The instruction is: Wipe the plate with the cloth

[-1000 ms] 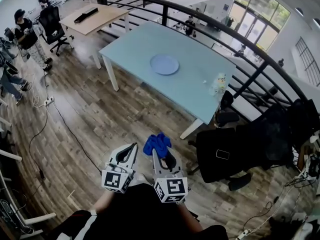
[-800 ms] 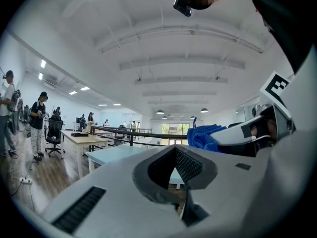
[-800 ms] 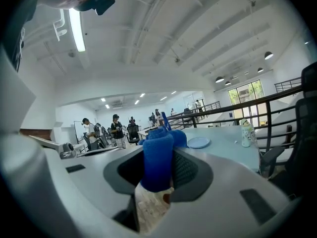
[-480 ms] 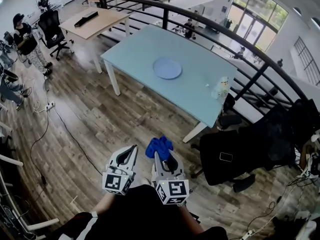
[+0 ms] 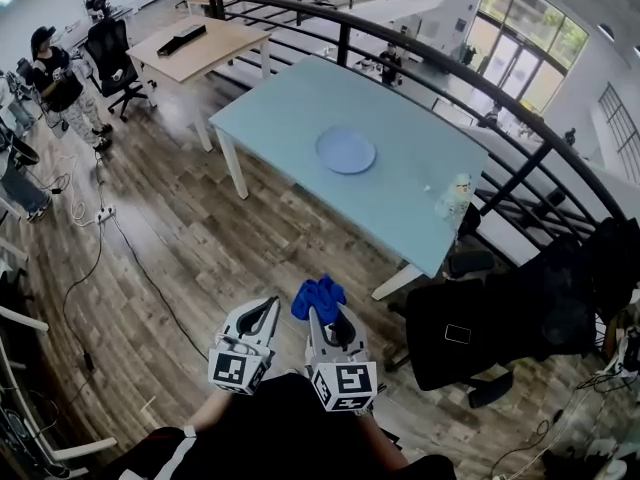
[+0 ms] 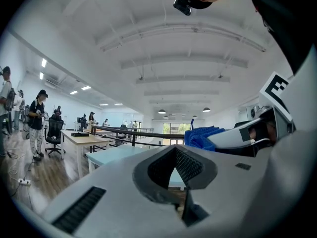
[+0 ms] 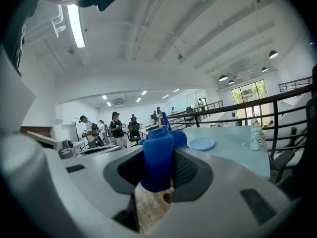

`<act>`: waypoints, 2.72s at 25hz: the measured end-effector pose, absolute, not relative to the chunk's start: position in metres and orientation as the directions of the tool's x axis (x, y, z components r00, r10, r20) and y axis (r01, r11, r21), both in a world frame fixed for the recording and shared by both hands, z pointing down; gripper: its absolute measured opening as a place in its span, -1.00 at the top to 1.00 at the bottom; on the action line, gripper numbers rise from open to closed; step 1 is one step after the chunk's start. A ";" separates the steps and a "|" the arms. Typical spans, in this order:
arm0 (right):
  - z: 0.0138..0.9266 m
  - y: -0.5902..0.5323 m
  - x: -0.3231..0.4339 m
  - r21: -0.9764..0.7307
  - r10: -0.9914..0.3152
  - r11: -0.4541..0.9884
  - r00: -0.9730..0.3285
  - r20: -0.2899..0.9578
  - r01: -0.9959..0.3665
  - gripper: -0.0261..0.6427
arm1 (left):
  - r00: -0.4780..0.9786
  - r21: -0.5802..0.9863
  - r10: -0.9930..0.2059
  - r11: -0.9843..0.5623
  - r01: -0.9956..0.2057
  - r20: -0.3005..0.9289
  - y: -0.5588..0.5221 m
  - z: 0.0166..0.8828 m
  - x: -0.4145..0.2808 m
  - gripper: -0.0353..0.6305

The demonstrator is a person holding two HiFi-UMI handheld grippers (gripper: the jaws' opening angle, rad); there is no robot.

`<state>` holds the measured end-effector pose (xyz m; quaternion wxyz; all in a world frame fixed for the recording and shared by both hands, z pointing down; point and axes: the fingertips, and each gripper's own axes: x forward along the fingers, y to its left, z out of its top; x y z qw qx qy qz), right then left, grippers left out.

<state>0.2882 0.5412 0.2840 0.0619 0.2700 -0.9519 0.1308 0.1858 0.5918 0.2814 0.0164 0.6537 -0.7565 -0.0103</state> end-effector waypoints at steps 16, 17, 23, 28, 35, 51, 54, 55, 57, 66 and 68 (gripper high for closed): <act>0.284 0.446 0.238 -0.229 -0.479 0.824 -0.853 0.205 -0.518 0.56 | -0.178 0.041 -0.983 0.180 -0.983 0.041 0.505 0.283 0.135 0.89; 0.283 0.439 0.235 -0.232 -0.472 0.828 -0.858 0.202 -0.511 0.56 | -0.183 0.043 -0.982 0.185 -0.982 0.045 0.499 0.283 0.132 0.89; 0.281 0.390 0.221 -0.237 -0.437 0.849 -0.880 0.188 -0.472 0.56 | -0.205 0.037 -0.978 0.206 -0.978 0.034 0.449 0.283 0.120 0.89; 0.278 0.351 0.209 -0.223 -0.410 0.868 -0.894 0.178 -0.443 0.56 | -0.229 0.028 -0.973 0.229 -0.973 0.011 0.411 0.280 0.109 0.89; 0.284 0.306 0.201 -0.222 -0.396 0.875 -0.900 0.180 -0.429 0.56 | -0.248 0.021 -0.969 0.248 -0.968 0.009 0.371 0.277 0.106 0.89; 0.294 0.263 0.201 -0.236 -0.402 0.868 -0.897 0.185 -0.437 0.56 | -0.277 0.011 -0.961 0.278 -0.961 0.011 0.335 0.286 0.094 0.89; 0.295 0.255 0.197 -0.233 -0.408 0.866 -0.894 0.184 -0.443 0.56 | -0.274 0.008 -0.962 0.274 -0.962 0.004 0.326 0.284 0.087 0.89; 0.294 0.252 0.195 -0.230 -0.412 0.865 -0.892 0.184 -0.447 0.56 | -0.272 0.009 -0.962 0.272 -0.962 0.004 0.323 0.284 0.085 0.89; 0.294 0.245 0.191 -0.225 -0.423 0.860 -0.887 0.185 -0.457 0.56 | -0.267 0.013 -0.964 0.267 -0.964 0.006 0.316 0.286 0.079 0.89; 0.302 0.207 0.166 -0.215 -0.486 0.825 -0.851 0.202 -0.522 0.56 | -0.207 0.020 -0.978 0.207 -0.978 -0.008 0.269 0.291 0.043 0.89; 0.302 0.197 0.161 -0.214 -0.500 0.816 -0.841 0.206 -0.537 0.56 | -0.186 0.027 -0.983 0.186 -0.982 -0.002 0.254 0.290 0.036 0.89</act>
